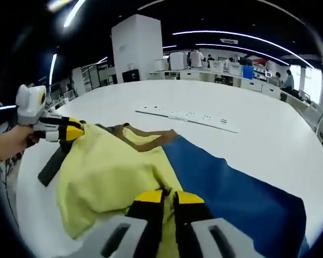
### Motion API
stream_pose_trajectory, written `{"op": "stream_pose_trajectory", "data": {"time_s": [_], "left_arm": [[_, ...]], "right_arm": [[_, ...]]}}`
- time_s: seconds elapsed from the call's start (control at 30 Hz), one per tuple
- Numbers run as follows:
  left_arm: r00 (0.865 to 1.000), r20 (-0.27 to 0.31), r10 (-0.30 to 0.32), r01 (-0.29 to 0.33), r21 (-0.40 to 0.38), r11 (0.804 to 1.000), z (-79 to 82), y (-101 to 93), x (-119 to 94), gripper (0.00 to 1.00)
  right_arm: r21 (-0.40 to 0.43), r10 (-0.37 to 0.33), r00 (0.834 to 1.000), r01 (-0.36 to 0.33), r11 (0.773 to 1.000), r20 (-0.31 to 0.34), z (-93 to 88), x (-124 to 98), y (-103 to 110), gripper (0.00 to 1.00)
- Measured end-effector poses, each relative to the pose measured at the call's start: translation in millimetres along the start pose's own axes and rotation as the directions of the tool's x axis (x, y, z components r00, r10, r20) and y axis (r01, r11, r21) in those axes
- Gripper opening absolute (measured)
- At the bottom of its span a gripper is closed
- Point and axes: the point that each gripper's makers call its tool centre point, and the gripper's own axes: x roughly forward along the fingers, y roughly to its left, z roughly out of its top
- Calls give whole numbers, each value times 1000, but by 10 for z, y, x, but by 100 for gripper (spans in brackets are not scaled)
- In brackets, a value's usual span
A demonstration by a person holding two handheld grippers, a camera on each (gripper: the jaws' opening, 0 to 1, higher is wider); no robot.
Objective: Fold the garment on the visible template until the final outline fits inside the template.
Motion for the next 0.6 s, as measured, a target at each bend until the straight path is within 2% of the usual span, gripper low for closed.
{"op": "stream_pose_trajectory", "data": {"time_s": [0.07, 0.17, 0.2, 0.23, 0.33, 0.47, 0.6], "left_arm": [[1000, 1, -5, 5, 0, 1000, -14, -8, -84, 18], [999, 32, -34, 35, -19, 999, -3, -55, -205, 20], [994, 95, -52, 56, -39, 998, 68, -101, -250, 19], [993, 105, -59, 64, -39, 997, 76, -117, -283, 18], [995, 79, -66, 66, -4, 998, 34, -158, -374, 21], [993, 67, -98, 98, 8, 995, 2, -285, -444, 23], [992, 47, -114, 115, -1, 993, -103, -375, -449, 25]], "right_arm": [[12, -7, 1000, 7, 1000, 7, 16, -59, -15, 17], [12, -5, 1000, 5, 1000, 10, 22, -155, -9, 25], [15, -2, 1000, 1, 1000, 10, 20, -183, -3, 28], [20, 2, 1000, -3, 1000, 10, 20, -224, 14, 32], [5, 5, 1000, -5, 1000, 12, 18, -321, 73, 39], [-13, 27, 999, -26, 1000, 31, 31, -429, 196, 40], [-39, 75, 997, -74, 997, 28, -24, -520, 446, 42]]}}
